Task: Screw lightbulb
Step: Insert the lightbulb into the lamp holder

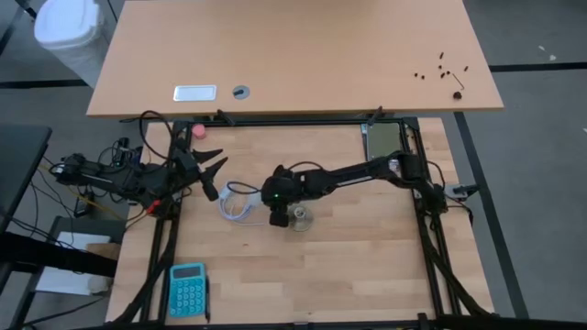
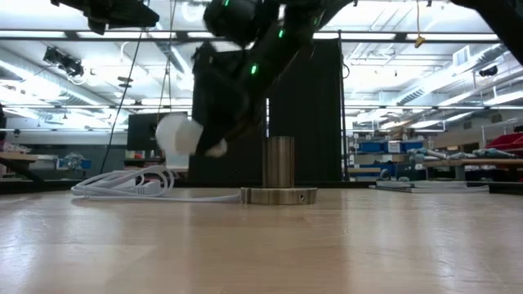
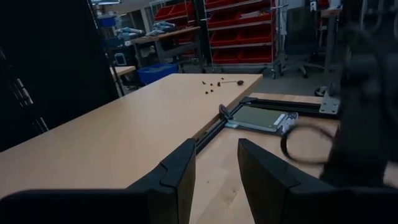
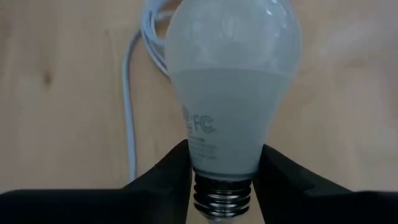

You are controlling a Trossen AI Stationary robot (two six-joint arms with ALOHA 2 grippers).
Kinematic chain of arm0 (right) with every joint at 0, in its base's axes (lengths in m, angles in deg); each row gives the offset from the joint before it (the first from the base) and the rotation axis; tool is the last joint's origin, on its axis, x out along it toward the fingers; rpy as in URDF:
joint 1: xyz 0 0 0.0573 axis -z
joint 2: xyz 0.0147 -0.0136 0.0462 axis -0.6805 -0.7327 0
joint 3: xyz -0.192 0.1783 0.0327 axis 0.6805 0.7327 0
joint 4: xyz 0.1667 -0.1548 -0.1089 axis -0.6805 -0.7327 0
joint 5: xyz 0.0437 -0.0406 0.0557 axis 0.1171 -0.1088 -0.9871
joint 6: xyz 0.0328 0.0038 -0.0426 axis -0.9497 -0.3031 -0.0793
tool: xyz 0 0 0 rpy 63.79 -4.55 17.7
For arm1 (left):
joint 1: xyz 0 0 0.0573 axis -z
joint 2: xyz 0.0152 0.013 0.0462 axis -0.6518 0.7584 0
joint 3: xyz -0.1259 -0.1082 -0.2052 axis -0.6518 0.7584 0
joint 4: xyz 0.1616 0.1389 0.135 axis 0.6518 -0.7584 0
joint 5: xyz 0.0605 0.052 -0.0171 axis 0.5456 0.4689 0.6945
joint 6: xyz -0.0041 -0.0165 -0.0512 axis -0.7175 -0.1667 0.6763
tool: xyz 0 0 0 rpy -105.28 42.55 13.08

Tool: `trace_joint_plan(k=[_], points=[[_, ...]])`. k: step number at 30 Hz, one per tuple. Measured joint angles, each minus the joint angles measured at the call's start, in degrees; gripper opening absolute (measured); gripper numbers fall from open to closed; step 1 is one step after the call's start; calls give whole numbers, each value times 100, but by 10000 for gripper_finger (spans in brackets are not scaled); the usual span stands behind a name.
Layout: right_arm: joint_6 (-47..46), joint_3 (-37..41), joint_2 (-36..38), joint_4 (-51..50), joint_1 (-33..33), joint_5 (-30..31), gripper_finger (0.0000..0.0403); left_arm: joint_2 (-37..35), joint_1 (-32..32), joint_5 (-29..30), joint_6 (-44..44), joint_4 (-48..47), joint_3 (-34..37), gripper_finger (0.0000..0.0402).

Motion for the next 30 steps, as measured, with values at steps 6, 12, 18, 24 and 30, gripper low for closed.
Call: trace_joint_plan(k=[6,12,18,24,30], points=[[9,84,889,-316,-182,52,146,282,0,-1093,98,210,0,127],[-93,689,1742,-51,-656,709,148,1011,0,-1496,160,828,-4,127],[-514,1981,2423,972,-1013,1219,149,1755,-6,-1681,-28,1580,-7,127],[-683,3634,2854,3043,-1227,1714,150,2295,-15,-1960,48,2060,-7,127],[-640,4926,2827,5337,-1332,2004,150,2705,-22,-2258,174,2055,-263,127]])
